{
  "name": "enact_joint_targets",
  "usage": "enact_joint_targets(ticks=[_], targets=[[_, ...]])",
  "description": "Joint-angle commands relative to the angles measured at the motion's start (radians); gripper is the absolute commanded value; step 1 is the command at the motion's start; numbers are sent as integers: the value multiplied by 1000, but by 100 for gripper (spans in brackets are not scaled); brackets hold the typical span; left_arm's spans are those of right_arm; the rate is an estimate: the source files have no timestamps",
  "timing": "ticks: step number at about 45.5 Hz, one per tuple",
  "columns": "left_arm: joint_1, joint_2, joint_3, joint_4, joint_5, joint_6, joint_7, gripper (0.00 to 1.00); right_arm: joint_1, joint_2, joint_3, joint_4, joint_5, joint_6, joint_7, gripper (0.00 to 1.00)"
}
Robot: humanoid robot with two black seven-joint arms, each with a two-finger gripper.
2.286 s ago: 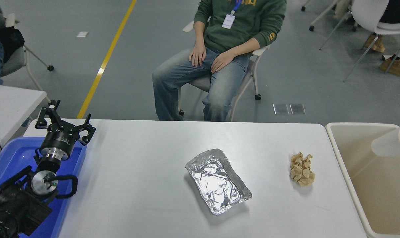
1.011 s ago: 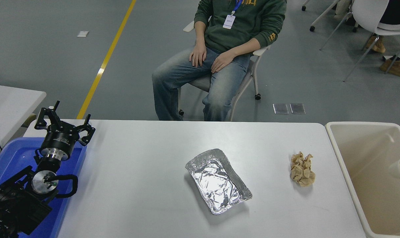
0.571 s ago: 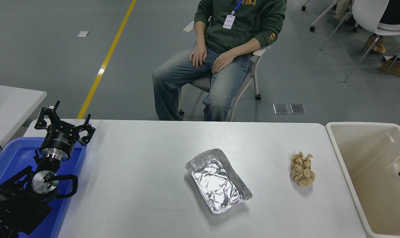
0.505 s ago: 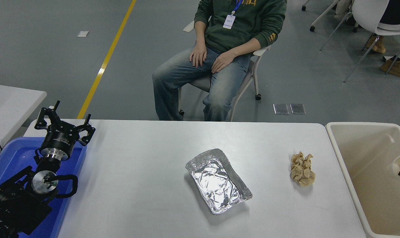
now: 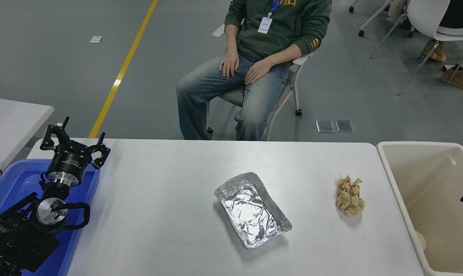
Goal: Clean the table surface
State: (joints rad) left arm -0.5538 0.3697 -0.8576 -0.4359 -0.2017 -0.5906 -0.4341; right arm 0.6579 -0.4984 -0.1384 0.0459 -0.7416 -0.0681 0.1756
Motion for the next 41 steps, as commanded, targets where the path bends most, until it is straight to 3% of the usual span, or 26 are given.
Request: enact_joint_targets(ticks=[1,17,33,41], targets=[[0,0,0,0,1,0,0,100,11,-3,-15,0,183,5,5,100],[0,0,0,0,1,0,0,100,66,4,5,6,295,7,8,100],[0,0,0,0,1,0,0,100,101,37,33,23,539,10,5,100],[0,0,0,-1,1,0,0,100,101,18,308,109,553,30,5,100]])
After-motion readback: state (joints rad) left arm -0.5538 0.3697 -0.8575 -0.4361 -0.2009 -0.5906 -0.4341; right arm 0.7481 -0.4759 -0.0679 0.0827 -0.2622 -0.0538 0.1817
